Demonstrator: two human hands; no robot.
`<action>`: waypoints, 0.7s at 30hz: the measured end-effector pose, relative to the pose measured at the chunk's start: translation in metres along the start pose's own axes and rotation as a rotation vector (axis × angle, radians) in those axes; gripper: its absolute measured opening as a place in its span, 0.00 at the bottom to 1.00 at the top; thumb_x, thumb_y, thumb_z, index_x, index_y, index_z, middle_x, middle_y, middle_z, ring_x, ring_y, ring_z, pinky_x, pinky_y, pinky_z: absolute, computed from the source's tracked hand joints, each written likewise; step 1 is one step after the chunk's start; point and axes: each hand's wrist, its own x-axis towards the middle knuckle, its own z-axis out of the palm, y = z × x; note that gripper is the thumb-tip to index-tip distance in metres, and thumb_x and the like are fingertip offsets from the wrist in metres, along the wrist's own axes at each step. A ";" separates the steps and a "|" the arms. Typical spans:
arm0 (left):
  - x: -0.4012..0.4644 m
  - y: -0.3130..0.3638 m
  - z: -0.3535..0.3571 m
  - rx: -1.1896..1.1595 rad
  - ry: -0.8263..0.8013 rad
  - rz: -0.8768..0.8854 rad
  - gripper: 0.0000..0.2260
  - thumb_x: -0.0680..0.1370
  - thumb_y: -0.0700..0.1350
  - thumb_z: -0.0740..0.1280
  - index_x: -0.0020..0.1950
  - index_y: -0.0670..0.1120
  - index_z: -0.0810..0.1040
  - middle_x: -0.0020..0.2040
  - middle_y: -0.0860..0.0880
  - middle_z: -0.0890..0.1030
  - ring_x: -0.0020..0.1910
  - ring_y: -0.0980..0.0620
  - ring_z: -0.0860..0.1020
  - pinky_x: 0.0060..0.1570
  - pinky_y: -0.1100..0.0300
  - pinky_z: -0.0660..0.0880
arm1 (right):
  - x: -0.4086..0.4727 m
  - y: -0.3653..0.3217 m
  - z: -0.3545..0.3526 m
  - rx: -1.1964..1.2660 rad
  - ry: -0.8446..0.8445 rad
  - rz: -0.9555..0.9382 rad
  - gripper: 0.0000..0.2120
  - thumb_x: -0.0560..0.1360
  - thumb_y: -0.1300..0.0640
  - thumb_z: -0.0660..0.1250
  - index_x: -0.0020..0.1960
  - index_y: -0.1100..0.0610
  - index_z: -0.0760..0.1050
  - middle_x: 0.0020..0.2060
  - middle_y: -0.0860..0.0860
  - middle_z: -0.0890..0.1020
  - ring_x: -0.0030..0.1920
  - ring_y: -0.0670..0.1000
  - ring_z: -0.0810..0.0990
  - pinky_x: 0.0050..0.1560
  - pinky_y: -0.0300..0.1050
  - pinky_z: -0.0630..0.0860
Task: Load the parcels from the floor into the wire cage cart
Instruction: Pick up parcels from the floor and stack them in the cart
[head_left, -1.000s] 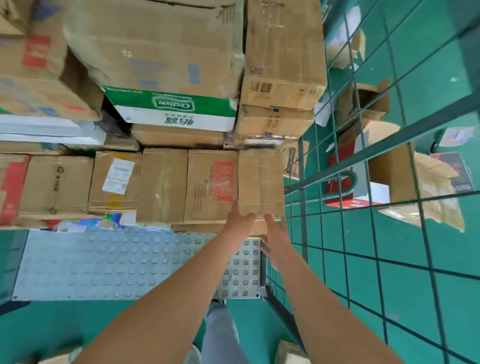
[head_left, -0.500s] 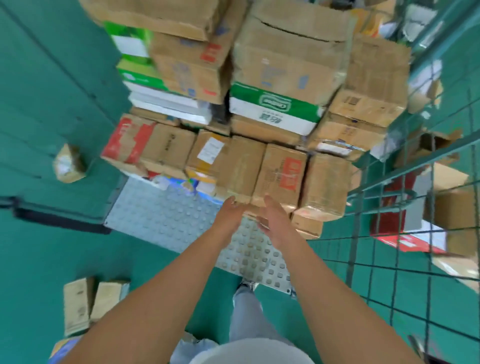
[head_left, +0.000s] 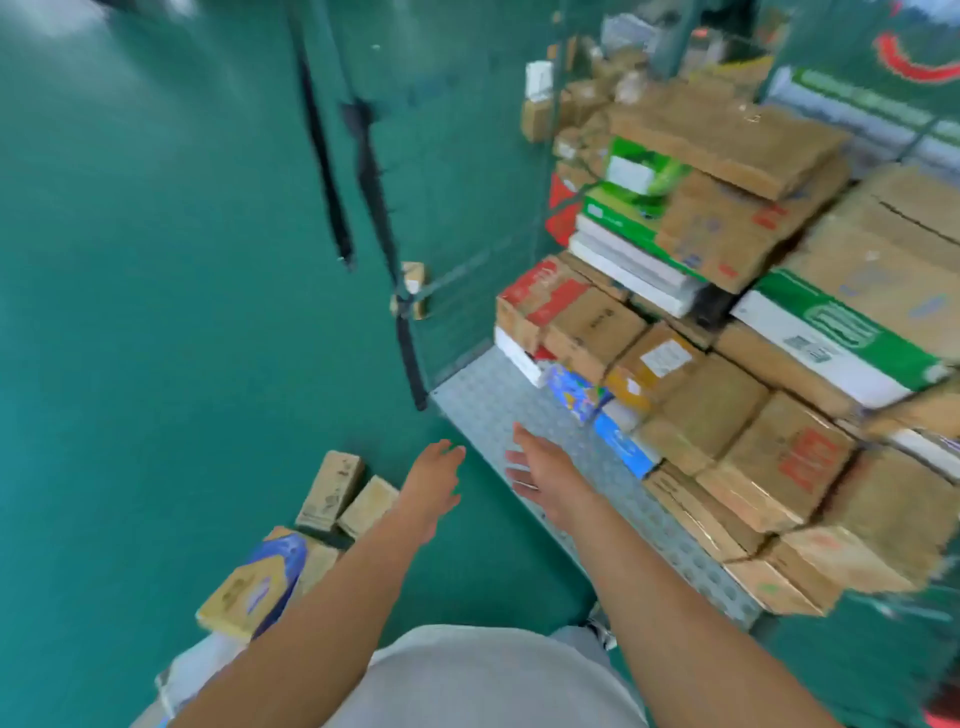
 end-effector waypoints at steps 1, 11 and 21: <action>-0.008 -0.006 -0.031 -0.067 0.045 0.005 0.22 0.85 0.45 0.63 0.79 0.48 0.66 0.66 0.50 0.71 0.61 0.47 0.70 0.66 0.46 0.69 | -0.003 -0.001 0.031 -0.051 -0.046 -0.008 0.20 0.81 0.37 0.63 0.64 0.50 0.73 0.59 0.51 0.81 0.54 0.52 0.81 0.52 0.46 0.77; -0.050 -0.051 -0.177 -0.477 0.316 -0.037 0.16 0.85 0.48 0.64 0.74 0.53 0.72 0.69 0.52 0.74 0.65 0.47 0.76 0.60 0.52 0.78 | -0.028 0.008 0.186 -0.396 -0.289 0.002 0.12 0.82 0.39 0.63 0.58 0.45 0.75 0.57 0.47 0.82 0.57 0.49 0.82 0.61 0.49 0.80; -0.033 -0.075 -0.236 -0.790 0.551 -0.107 0.15 0.84 0.48 0.65 0.72 0.52 0.74 0.64 0.50 0.78 0.61 0.47 0.78 0.66 0.47 0.77 | 0.011 0.009 0.268 -0.592 -0.422 0.070 0.12 0.83 0.44 0.62 0.61 0.49 0.76 0.57 0.52 0.81 0.57 0.53 0.82 0.56 0.48 0.80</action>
